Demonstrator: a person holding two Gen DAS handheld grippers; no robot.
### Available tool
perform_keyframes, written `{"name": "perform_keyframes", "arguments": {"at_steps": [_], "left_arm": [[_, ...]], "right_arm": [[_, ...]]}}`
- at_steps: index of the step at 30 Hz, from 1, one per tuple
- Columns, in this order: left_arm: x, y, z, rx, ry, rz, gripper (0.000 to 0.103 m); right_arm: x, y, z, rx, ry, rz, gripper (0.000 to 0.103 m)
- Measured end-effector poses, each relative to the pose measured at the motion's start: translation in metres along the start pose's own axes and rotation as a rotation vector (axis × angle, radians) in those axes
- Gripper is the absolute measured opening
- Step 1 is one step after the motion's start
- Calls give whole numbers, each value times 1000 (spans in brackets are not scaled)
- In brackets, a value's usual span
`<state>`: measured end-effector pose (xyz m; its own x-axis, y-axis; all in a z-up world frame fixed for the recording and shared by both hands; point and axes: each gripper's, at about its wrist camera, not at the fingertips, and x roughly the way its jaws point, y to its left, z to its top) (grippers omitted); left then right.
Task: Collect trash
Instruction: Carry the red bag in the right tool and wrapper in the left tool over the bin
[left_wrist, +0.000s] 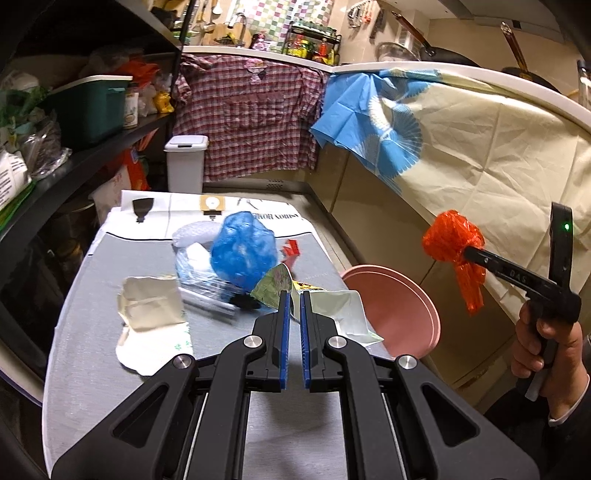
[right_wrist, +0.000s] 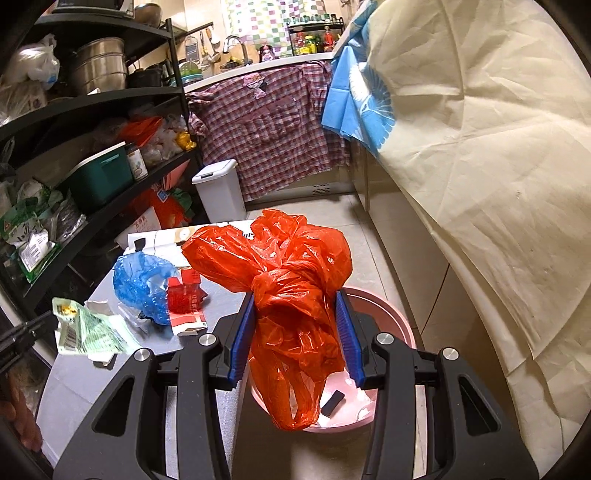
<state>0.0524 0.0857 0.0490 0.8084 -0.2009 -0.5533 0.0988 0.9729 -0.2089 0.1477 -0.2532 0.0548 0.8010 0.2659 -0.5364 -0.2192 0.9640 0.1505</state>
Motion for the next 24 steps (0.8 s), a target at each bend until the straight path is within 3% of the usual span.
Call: {"name": "perform_keyframes", "arguments": {"at_steps": [24], "left_arm": [[55, -87, 11, 83, 27, -100, 5]], "right_arm": [[18, -38, 3, 128, 18, -31, 43]]}}
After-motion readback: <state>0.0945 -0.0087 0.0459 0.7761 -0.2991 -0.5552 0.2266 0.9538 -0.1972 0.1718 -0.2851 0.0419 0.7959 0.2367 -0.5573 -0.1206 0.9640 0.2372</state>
